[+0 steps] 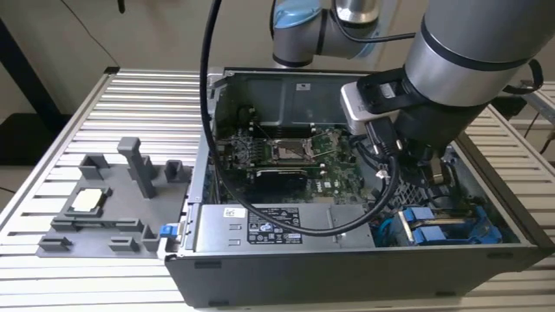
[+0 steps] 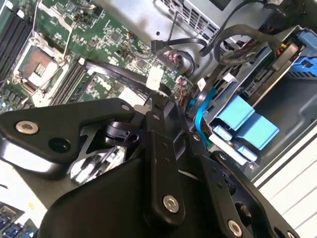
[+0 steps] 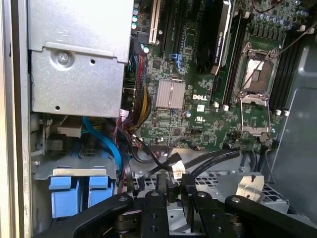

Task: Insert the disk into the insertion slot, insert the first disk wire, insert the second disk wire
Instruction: 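Insert the second disk wire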

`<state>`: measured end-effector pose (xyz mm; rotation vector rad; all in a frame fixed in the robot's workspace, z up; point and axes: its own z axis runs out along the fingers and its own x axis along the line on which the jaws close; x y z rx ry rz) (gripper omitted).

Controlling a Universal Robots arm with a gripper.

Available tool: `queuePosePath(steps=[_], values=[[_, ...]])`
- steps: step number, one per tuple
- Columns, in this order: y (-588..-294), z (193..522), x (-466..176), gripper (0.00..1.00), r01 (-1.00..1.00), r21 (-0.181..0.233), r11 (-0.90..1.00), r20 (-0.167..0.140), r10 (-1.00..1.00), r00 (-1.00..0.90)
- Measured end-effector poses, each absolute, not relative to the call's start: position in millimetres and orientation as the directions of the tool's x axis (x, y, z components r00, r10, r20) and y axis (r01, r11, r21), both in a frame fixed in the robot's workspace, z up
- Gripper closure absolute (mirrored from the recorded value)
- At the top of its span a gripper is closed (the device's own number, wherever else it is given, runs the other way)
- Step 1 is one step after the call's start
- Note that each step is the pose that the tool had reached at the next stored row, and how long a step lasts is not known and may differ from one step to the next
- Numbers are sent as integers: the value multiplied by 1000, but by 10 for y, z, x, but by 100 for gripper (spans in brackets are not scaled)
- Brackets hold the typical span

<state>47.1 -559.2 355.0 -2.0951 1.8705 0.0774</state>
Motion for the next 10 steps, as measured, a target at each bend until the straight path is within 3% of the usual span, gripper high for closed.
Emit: queuePosePath(steps=[4, 10], values=[[-5592, 3549, 412, 73, -968, -236, -83, -252, -957, 144], [-5592, 3550, 412, 73, -968, -236, -83, -252, -957, 144]])
